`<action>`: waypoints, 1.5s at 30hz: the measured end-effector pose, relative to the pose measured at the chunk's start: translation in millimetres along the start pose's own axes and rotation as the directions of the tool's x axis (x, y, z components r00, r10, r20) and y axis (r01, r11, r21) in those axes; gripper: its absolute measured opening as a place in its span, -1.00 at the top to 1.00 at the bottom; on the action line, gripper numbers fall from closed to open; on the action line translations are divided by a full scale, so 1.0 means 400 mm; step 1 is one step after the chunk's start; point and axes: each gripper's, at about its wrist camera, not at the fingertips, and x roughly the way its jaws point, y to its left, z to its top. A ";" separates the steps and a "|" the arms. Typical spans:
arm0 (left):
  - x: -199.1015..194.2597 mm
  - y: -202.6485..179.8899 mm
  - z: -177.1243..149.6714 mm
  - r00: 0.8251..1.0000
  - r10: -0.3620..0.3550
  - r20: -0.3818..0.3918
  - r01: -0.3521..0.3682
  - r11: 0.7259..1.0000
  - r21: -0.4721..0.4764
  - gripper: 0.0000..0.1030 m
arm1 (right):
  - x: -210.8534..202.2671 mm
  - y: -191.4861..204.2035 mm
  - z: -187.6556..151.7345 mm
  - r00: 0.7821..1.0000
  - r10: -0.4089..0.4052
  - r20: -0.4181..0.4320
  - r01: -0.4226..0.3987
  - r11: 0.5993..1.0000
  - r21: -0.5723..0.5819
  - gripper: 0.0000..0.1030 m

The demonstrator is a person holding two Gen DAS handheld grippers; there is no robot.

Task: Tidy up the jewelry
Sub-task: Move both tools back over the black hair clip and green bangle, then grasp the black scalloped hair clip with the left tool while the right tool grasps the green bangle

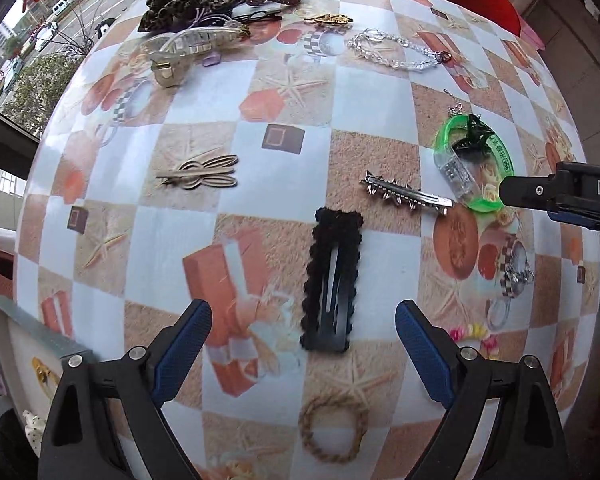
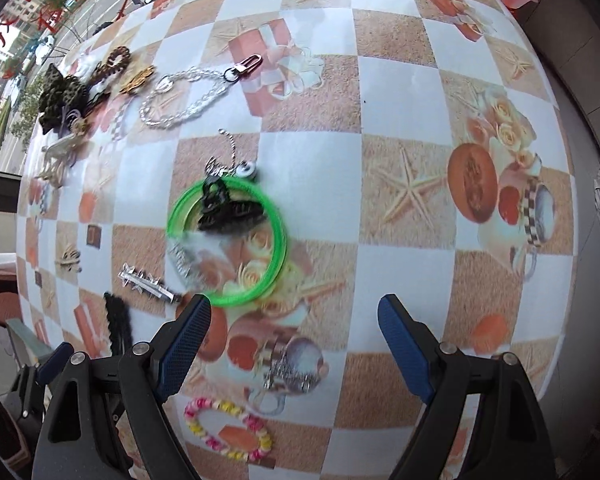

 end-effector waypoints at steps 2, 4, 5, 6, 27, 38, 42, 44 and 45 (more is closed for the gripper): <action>0.021 -0.007 0.008 1.000 0.007 -0.021 -0.007 1.000 0.002 -0.60 | 0.011 0.003 0.011 1.000 0.000 0.002 0.000 1.000 -0.008 -0.70; 0.041 -0.012 0.011 0.999 0.015 -0.035 -0.015 1.000 -0.002 -0.60 | 0.023 0.013 0.021 1.000 0.001 0.003 -0.001 1.000 -0.024 -0.66; 0.046 -0.015 0.011 0.999 0.020 -0.037 -0.020 1.000 0.000 -0.60 | 0.027 0.019 0.024 1.000 -0.004 0.004 0.004 1.000 -0.029 -0.63; 0.046 -0.017 0.011 0.999 0.019 -0.027 -0.019 1.000 0.001 -0.60 | 0.027 0.020 0.025 1.000 -0.016 0.012 0.017 0.999 -0.043 -0.61; 0.018 -0.064 0.005 0.999 -0.033 0.007 0.032 0.999 0.039 0.35 | 0.002 0.084 0.038 0.996 -0.026 0.090 0.037 0.993 -0.114 0.87; -0.088 -0.013 -0.036 0.995 -0.059 0.075 0.058 0.998 0.010 0.35 | -0.085 0.044 -0.004 0.991 0.068 0.115 -0.058 0.995 -0.084 0.87; -0.126 0.001 -0.065 0.994 -0.064 0.088 0.064 0.998 -0.005 0.35 | -0.118 0.046 -0.039 0.990 0.089 0.108 -0.079 0.992 -0.101 0.87; -0.145 0.010 -0.085 0.994 -0.060 0.094 0.061 0.998 -0.008 0.35 | -0.131 0.042 -0.064 0.990 0.094 0.105 -0.083 0.990 -0.110 0.87; -0.154 0.015 -0.097 0.994 -0.060 0.097 0.061 0.998 -0.011 0.35 | -0.138 0.043 -0.078 0.990 0.098 0.102 -0.086 0.990 -0.114 0.87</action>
